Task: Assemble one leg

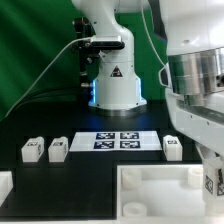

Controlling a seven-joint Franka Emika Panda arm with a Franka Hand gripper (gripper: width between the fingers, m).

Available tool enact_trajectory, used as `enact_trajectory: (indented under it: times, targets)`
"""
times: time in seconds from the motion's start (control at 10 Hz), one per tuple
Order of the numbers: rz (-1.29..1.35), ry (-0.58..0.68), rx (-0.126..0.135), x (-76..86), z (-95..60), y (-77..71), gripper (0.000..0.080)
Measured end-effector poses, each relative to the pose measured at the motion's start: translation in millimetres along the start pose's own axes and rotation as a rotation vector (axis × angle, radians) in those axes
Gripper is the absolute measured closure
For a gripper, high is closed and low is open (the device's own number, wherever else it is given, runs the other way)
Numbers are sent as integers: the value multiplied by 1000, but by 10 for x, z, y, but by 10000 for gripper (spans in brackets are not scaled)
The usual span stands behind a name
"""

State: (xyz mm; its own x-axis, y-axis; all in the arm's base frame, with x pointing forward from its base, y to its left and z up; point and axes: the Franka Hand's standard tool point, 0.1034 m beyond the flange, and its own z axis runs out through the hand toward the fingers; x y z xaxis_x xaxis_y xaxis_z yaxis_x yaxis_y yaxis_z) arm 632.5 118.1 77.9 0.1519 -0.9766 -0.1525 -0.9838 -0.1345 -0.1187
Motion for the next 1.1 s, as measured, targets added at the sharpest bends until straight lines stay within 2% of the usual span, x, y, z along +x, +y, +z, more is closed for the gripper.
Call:
enact_trajectory:
  times: [0.2,0.4,0.5,0.6,0.7,1.0,1.1]
  targets:
    - [241,-38,14,22,-1,-6,493]
    - [226,-38,13,18,2,-2,493]
    - [138,-35,16,14,5,-2,390]
    - [-47,-35,19,-3,18,8,252]
    - [-226,-33,21,3,21,14,179]
    - [-497,-31,23,10,21,18,156]
    - [-693,-16,10,22,14,15,151]
